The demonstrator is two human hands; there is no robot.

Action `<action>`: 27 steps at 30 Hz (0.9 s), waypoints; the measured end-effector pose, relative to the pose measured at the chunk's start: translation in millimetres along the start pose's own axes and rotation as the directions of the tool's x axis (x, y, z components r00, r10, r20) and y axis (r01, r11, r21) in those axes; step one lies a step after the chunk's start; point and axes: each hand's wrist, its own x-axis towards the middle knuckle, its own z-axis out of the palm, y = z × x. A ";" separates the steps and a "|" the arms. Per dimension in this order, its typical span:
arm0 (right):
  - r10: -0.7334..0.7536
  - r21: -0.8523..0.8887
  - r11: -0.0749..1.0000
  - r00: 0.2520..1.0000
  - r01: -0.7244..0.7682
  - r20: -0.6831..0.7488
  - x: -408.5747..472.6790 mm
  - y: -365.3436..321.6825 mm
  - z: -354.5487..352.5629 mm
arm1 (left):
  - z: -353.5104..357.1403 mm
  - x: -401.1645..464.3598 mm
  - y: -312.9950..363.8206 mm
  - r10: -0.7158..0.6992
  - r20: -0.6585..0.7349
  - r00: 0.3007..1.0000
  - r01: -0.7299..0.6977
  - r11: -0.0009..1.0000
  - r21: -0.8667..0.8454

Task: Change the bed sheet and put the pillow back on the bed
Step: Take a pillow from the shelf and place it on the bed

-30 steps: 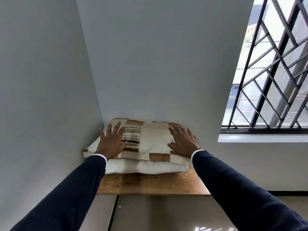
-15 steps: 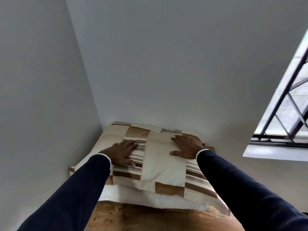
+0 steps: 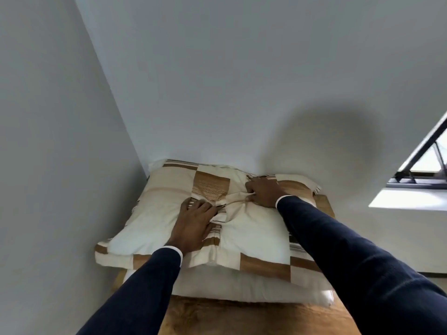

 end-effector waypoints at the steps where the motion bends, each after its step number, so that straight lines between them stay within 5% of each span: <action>1: 0.008 -0.003 1.000 1.000 -0.008 -0.028 -1.2 -5.7 0.7 | -1.8 1.9 -1.2 0.027 -0.012 1.000 -0.027 1.000 -0.006; 8: 0.201 0.239 0.963 0.919 -0.123 -0.339 -36.9 -5.8 -29.8 | -26.8 49.2 -4.1 0.192 -0.187 0.963 -0.210 0.974 -0.085; 15: 0.375 0.339 0.906 0.851 -0.253 -0.368 -134.1 74.7 -86.1 | -84.0 118.7 96.2 0.220 -0.439 0.871 -0.334 0.920 -0.203; 19: 0.557 0.338 0.814 0.800 -0.473 -0.223 -228.3 143.2 -105.8 | -92.5 155.6 178.9 0.247 -0.454 0.856 -0.400 0.872 -0.281; 21: 0.738 0.291 0.670 0.656 -0.683 -0.159 -292.9 182.8 -101.0 | -93.9 177.3 228.9 0.265 -0.465 0.845 -0.432 0.850 -0.301; 24: 0.942 0.414 0.292 0.334 -0.862 0.031 -406.2 238.8 -73.8 | -102.9 208.9 309.8 0.291 -0.442 0.849 -0.448 0.839 -0.308; 25: 0.960 0.516 0.163 0.256 -0.841 0.114 -449.9 258.0 -61.2 | -108.1 217.5 342.0 0.317 -0.459 0.830 -0.481 0.823 -0.303; 27: 0.920 0.761 -0.062 0.258 -0.646 0.294 -524.9 282.7 -39.8 | -120.2 226.5 400.6 0.361 -0.516 0.777 -0.556 0.778 -0.293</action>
